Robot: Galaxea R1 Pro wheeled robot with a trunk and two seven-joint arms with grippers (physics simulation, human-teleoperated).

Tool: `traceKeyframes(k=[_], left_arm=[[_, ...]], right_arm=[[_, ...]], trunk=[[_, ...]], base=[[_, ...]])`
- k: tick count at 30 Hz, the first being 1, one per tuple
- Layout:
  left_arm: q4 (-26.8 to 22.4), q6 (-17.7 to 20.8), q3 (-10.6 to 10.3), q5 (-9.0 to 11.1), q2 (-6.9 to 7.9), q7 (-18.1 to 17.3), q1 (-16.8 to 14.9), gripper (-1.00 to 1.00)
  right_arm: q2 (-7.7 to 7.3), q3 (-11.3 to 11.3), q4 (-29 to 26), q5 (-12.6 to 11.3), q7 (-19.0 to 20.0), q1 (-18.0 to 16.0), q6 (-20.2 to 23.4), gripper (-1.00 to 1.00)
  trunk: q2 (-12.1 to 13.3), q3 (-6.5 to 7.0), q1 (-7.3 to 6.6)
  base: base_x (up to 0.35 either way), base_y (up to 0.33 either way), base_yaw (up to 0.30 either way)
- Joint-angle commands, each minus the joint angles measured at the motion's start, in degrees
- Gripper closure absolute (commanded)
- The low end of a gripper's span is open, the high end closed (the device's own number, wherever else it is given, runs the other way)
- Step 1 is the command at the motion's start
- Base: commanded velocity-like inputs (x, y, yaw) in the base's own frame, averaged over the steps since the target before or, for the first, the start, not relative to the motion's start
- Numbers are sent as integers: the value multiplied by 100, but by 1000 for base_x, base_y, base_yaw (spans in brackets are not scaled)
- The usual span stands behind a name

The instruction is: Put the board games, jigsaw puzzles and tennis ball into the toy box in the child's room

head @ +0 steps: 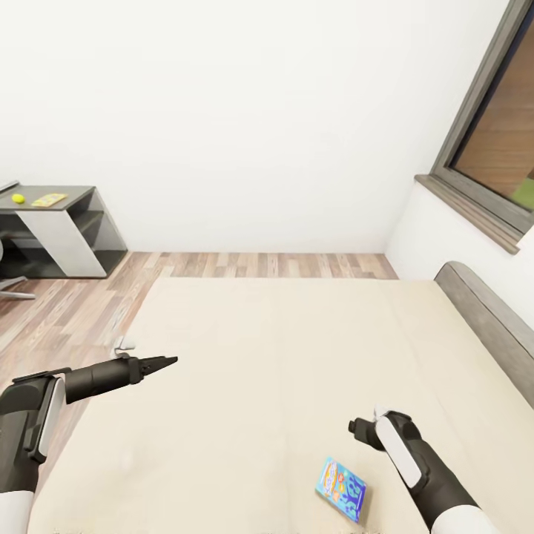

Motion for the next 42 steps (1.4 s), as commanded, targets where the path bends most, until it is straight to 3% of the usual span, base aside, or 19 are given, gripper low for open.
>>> traceKeyframes(k=[1,7,12,15,22,25,29,37,42], left_arm=[[-3,61,3,-13,-1,-27,-5,-100],[-3,48,7,-17,1,-22,-4,-100],[-3,55,11,-6,3,-24,-3,-100],[-3,56,19,-2,8,-28,-5,-100],[-3,68,65,0,40,-52,-4,-100],[-3,71,180,5,57,-83,-5,-100],[-3,91,331,8,101,-176,-27,-100],[-91,665,515,-26,371,-771,-47,-100],[-53,720,594,-19,453,-992,-46,-100]], right_arm=[[-9,25,169,-59,-53,-94,-35,-100],[-9,68,1583,-53,-11,-700,-786,-100],[1,82,2050,-46,1,-881,-1022,-100],[22,84,2121,4,3,-912,-1061,-100],[80,84,2164,410,4,-931,-1088,-100],[114,85,2168,489,4,-932,-1091,-100],[168,85,2169,522,4,-933,-1093,-100],[221,122,2168,548,4,-933,-1092,-100],[227,385,2156,547,4,-933,-1089,-100]], trunk=[[-12,-20,3],[-12,-77,3],[-12,-124,3],[-12,-152,3],[-12,-218,3],[-12,-246,3],[-12,-284,3],[-12,-360,3],[-12,-407,3]], base=[[0,0,0],[0,0,0],[0,0,0],[0,0,0],[0,0,0],[0,0,0],[0,0,0],[0,0,0],[0,0,0]])
